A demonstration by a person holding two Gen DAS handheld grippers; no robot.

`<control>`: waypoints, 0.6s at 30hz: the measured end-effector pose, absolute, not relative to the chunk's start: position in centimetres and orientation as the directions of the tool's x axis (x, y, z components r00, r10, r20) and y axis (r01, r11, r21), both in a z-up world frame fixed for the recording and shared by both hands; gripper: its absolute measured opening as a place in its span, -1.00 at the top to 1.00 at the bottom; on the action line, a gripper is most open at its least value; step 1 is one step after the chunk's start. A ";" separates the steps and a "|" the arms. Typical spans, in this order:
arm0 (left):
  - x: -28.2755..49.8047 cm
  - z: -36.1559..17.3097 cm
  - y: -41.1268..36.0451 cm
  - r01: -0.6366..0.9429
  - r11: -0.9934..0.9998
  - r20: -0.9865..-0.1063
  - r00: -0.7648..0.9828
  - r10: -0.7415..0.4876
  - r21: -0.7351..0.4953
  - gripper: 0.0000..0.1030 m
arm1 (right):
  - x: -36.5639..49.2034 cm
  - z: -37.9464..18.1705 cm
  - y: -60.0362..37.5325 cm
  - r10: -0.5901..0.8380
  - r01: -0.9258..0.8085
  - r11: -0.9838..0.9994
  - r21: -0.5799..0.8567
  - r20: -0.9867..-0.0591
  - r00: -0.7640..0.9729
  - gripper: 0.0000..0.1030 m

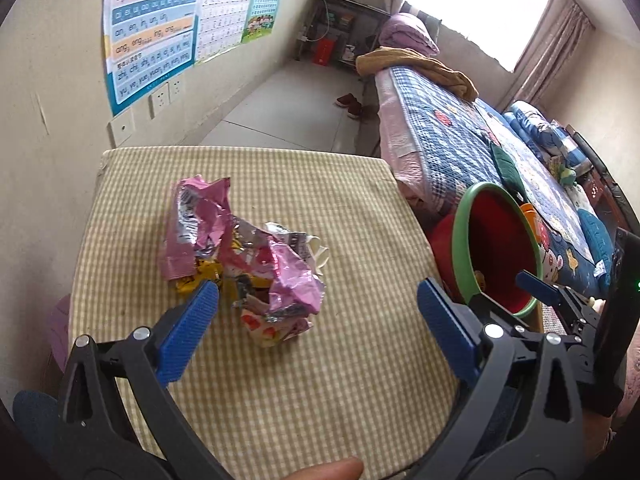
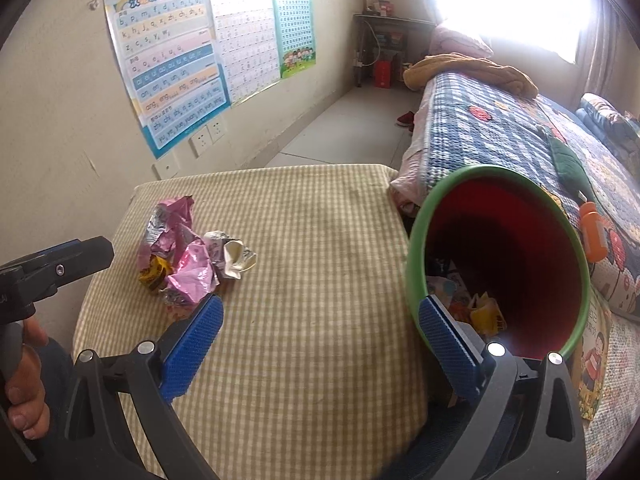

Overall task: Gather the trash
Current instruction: 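Move both tools back over the remaining wrappers on the table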

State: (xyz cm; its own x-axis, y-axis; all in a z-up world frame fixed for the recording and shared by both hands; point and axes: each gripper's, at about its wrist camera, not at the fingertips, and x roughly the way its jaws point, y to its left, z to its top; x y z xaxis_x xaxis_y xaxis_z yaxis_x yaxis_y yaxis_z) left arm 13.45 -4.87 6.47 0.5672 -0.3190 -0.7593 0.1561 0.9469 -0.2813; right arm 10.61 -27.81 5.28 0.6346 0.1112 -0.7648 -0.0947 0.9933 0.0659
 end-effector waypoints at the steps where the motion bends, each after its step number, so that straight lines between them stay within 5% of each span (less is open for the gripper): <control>1: 13.4 6.4 -4.2 0.142 0.949 -0.760 0.570 -0.311 -0.281 -0.89 | 10.7 5.2 -27.1 0.118 -0.106 0.992 0.065 -0.767 0.631 -0.84; 18: 13.7 1.7 4.2 -0.035 0.963 -0.815 0.541 -0.207 -0.268 -0.89 | 13.6 1.9 -20.7 0.183 -0.213 0.974 0.075 -0.817 0.546 -0.84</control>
State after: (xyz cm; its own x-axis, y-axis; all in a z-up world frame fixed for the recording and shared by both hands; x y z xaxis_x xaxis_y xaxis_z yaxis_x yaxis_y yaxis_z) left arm 13.72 4.18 1.69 0.5409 -0.2074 -0.8151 -0.0348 0.9628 -0.2681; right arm 13.62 -20.67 1.92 0.5463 0.1827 -0.8174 -0.2132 0.9741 0.0752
